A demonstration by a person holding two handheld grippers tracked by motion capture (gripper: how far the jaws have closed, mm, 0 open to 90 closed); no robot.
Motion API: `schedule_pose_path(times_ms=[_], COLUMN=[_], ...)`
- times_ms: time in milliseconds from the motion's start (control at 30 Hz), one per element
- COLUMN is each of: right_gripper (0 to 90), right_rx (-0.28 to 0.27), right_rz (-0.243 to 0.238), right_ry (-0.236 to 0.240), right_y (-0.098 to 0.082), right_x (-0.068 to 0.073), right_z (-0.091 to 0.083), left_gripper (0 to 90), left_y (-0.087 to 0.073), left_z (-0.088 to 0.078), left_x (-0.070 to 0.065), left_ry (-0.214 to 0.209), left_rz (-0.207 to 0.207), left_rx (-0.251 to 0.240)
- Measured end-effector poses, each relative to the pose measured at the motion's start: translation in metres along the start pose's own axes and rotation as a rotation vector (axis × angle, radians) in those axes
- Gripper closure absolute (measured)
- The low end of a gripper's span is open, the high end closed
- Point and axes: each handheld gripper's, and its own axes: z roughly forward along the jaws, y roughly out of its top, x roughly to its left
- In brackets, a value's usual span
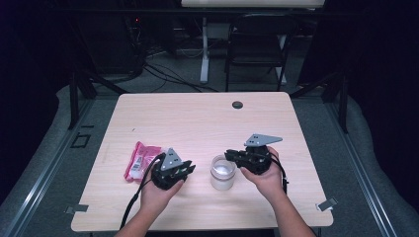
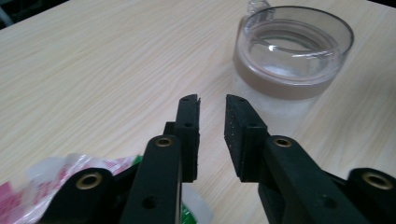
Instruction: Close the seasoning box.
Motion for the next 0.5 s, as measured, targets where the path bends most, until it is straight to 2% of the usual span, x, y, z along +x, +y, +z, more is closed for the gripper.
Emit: schedule_pose_path(times_ms=[200,400,500], right_gripper=[77.1,73.1,69.9], right_rx=[-0.011,-0.020,-0.018], right_rz=[0.003,0.007,0.007], right_ry=[0.002,-0.002,-0.008], right_y=[0.000,0.001,0.001], right_x=[0.000,-0.001,-0.002], right_z=[-0.002,-0.003,-0.004], left_gripper=[65.7,56.9,54.6], left_y=[-0.009,-0.025,-0.034], left_z=[-0.018,-0.033,-0.040], left_x=[0.019,0.038,0.045], left_ry=[0.036,0.086,0.099], left_rz=[-0.040,-0.090,-0.098], left_rx=[-0.016,-0.026,-0.025])
